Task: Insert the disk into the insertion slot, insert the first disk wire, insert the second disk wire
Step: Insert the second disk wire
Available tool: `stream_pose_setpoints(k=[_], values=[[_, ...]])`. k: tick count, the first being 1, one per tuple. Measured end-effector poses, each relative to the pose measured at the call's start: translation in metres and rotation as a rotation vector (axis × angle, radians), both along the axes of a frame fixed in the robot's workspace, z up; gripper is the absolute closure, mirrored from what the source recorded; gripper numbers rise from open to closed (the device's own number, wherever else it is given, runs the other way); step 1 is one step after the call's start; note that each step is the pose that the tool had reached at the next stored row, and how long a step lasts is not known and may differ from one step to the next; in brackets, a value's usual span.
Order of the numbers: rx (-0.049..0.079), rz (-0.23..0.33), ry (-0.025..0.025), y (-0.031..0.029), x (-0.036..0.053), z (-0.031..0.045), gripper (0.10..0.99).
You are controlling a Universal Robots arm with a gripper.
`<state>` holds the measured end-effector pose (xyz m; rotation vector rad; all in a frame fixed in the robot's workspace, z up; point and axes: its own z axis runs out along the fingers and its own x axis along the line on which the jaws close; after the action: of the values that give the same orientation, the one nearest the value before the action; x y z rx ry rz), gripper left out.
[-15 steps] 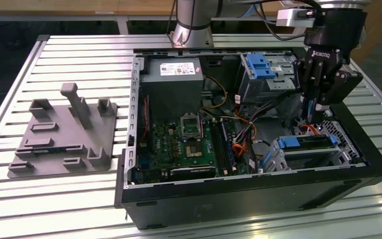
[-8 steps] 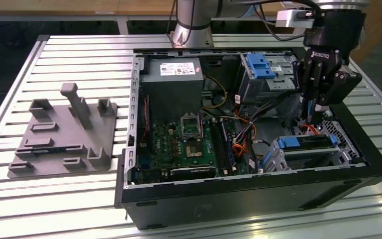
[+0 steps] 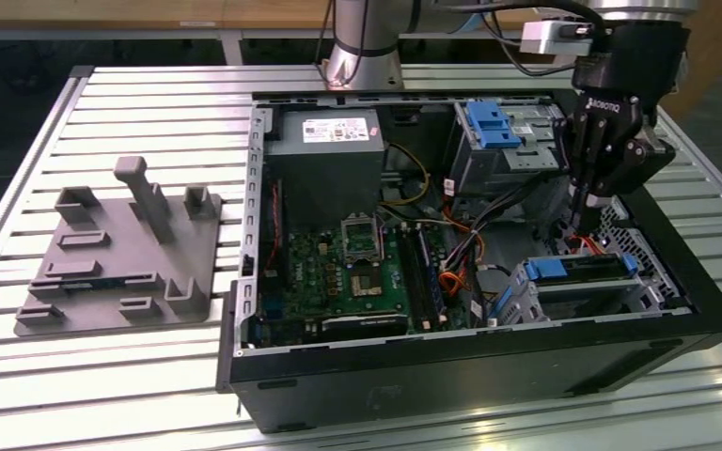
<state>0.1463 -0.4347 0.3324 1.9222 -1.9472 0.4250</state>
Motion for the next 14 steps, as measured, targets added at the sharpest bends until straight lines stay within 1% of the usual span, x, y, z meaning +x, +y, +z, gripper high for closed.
stream_pose_setpoints(k=[4, 7, 9, 10, 12, 14], values=[[0.024, 0.0, 0.0, -0.0009, 0.0, -0.0002, 0.945], [0.035, 0.0, 0.0, -0.0045, 0.0, -0.0001, 0.945], [0.038, 0.0, 0.0, -0.0087, 0.0, -0.0002, 0.945], [0.041, 0.0, 0.0, -0.0107, 0.0, -0.0002, 0.945], [0.056, 0.0, -0.0001, -0.0135, 0.0, 0.0, 0.945], [0.083, 0.0, -0.0005, -0.0153, 0.0, 0.0004, 0.945]])
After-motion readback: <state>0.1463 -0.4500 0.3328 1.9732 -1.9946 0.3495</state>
